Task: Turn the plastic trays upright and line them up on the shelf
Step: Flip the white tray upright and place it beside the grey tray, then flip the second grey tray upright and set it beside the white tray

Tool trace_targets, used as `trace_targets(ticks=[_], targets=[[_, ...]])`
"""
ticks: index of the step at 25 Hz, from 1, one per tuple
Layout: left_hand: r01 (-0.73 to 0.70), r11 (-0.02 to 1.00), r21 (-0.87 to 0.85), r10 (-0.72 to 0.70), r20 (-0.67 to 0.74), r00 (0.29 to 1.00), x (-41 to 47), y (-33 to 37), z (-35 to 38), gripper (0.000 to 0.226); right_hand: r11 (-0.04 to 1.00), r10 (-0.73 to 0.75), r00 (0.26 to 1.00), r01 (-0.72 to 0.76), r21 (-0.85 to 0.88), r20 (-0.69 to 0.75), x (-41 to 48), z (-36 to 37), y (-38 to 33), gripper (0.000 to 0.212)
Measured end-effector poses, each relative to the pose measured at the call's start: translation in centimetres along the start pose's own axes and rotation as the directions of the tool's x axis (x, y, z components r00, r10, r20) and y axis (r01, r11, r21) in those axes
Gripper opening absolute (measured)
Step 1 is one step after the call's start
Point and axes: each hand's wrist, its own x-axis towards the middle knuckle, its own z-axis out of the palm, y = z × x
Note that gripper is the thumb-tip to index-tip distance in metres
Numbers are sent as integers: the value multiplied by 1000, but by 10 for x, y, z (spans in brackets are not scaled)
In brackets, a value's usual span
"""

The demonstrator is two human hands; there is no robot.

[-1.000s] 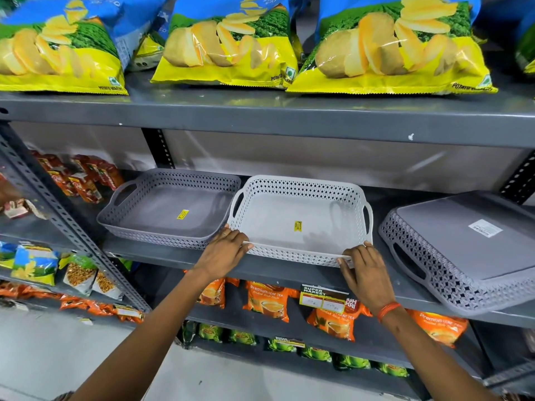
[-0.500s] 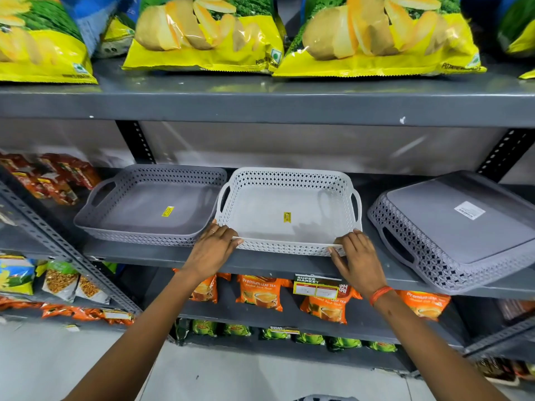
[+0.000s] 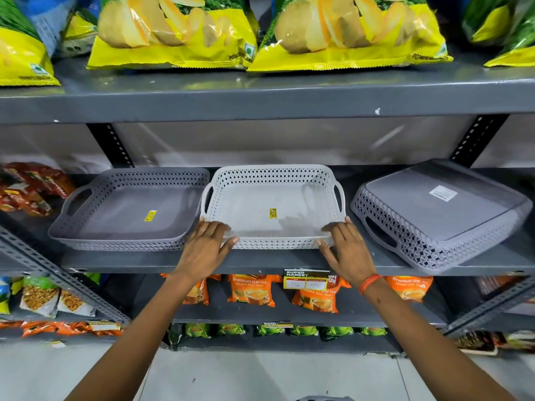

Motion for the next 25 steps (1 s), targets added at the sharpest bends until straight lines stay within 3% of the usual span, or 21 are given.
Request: trace_targets(ticks=[5,9,15,17,19,22,25], targets=[[-138,987,-82,122,-181,976,48,84,-12,68,997,80,979,-78,19,-189,11,-30,12,35],[-268,960,-79,248,-202,947,84,170,-7,49,988,156,957,-145,61,-245,4,-63,54,30],[-326,928,-178,328,-21,944,98,277,33,43,955,295,921,-273,118,-257,-34,-100,144,34],[-291,945,-148,311,136,941,97,298,51,32,892,451,854,-425,153,-259,-53,-102,174,41],[-235,963,-128,262,262,929,90,299,67,38,797,603,769,-574,185,-211,-64,-100,191,53],[-227,968,-108,247,248,937,89,294,86,63,762,647,754,-634,130,-115,-66,-96,207,64],[-210,970,-125,237,272,933,102,303,82,45,744,657,746,-618,255,-108,-56,-100,213,62]])
